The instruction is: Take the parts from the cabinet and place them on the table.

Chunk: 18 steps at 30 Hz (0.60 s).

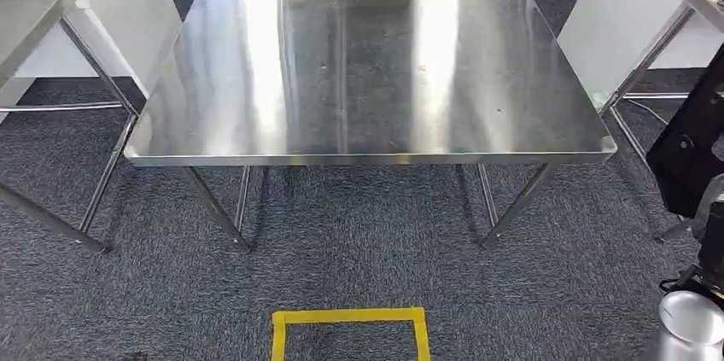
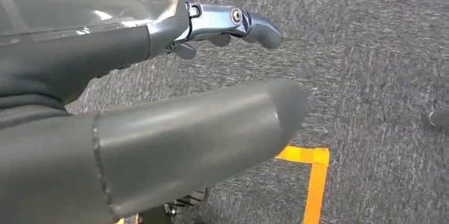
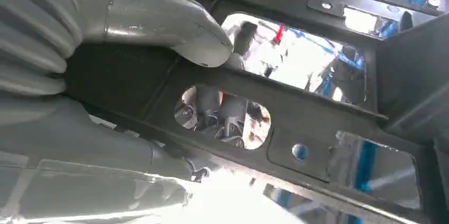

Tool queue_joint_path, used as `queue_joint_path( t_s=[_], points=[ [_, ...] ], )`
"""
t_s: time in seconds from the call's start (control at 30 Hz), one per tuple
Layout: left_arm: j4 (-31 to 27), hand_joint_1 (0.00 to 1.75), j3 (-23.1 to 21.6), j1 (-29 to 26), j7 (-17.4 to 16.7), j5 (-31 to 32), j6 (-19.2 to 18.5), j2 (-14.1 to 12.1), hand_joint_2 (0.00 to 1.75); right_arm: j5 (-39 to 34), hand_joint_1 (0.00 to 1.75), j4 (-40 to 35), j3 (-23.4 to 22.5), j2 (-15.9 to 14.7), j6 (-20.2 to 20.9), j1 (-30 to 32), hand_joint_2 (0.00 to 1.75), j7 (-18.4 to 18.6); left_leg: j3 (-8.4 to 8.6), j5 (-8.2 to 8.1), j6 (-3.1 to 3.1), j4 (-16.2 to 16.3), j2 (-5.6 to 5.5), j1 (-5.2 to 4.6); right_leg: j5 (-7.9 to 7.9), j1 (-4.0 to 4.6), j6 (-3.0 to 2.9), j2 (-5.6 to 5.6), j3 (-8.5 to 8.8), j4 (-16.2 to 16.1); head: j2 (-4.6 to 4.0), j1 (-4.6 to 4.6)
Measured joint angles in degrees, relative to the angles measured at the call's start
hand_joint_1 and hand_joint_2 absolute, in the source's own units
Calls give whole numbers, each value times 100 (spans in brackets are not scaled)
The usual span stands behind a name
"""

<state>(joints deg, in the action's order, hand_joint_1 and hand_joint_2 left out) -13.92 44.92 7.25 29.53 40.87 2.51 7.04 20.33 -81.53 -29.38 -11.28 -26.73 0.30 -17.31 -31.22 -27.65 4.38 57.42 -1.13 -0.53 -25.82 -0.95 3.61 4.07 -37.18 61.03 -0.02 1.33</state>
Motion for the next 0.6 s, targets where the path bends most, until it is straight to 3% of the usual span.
queue_joint_path(
  t_s=[0.03,0.1,0.13,0.17,0.2,0.23,0.27,0.3,0.33,0.37,0.43,0.47,0.5,0.53,0.57,0.6],
  points=[
    [0,0,4,-8,0,-7,0,0,0,0,171,39,11,-26,-7,-75,175,-22,4,4,5,-2,92,-8,-197,19,-32,-212,-185,375,0,24],
    [2,0,7,-12,0,-7,0,9,0,-9,171,114,50,-55,-26,-116,175,-55,-1,-6,12,0,236,-26,-503,4,-40,-328,-575,1200,0,22],
    [2,0,7,-12,-2,-15,0,11,0,-9,171,177,74,-74,-33,-117,175,-72,-4,-17,13,4,314,-28,-568,-6,3,-349,-714,1493,0,26],
    [2,0,7,-12,-4,-15,0,11,0,-9,171,214,87,-89,-35,-119,175,-83,2,-25,10,4,376,-27,-523,-20,51,-363,-687,1442,0,22],
    [2,0,9,-9,-7,-20,2,15,0,-9,171,251,96,-116,-37,-125,175,-87,12,-39,-3,6,443,-24,-369,-38,131,-398,-504,1097,0,26],
    [2,0,9,-8,-7,-24,4,24,0,-11,171,275,107,-155,-42,-144,175,-96,30,-60,-21,12,507,-20,-160,-49,204,-464,-207,546,0,26],
    [2,0,9,-7,-7,-24,7,28,0,-11,171,291,116,-184,-41,-175,175,-103,50,-88,-42,28,565,-22,23,-54,254,-620,106,-17,0,26],
    [0,0,9,-2,-7,-26,11,13,0,-11,171,324,125,-181,-52,-217,175,-111,67,-122,-84,44,607,-67,32,-33,172,-929,201,-209,0,28],
    [0,0,9,-2,-7,-35,13,9,0,-13,171,343,131,-197,-63,-247,175,-116,67,-166,-115,68,653,-101,86,9,146,-912,256,-277,0,31],
    [0,0,9,5,-9,-42,15,11,0,-15,171,361,147,-192,-74,-244,175,-118,92,-176,-134,61,701,-110,80,4,50,-786,244,-251,0,24],
    [0,0,9,17,-9,-57,15,13,0,-13,171,406,168,-208,-76,-240,175,-120,112,-196,-161,50,832,-112,95,-1,1,-660,212,-253,0,11],
    [0,0,9,24,-9,-57,15,11,0,-13,171,417,175,-218,-79,-247,175,-120,93,-246,-219,86,762,-75,116,-121,-47,-593,219,-275,0,11],
    [0,0,9,27,-9,-57,15,11,0,-11,171,417,173,-227,-90,-261,175,-125,28,-361,-269,228,441,-45,124,-117,-73,-535,215,-274,0,2],
    [2,0,7,26,-9,-61,17,18,0,-9,171,426,195,-238,-112,-296,175,-133,-108,-571,-294,550,228,-22,126,-122,-152,-522,214,-274,0,4],
    [2,0,7,22,-13,-70,31,15,0,4,171,446,223,-238,-144,-321,175,-142,-336,-815,-319,1045,127,-3,122,-122,-161,-471,208,-274,0,-4],
    [2,0,7,22,-15,-74,46,13,0,2,171,468,238,-240,-192,-323,175,-146,-581,-1009,-343,1531,96,19,129,-122,-175,-414,206,-274,0,-4]
  ],
)
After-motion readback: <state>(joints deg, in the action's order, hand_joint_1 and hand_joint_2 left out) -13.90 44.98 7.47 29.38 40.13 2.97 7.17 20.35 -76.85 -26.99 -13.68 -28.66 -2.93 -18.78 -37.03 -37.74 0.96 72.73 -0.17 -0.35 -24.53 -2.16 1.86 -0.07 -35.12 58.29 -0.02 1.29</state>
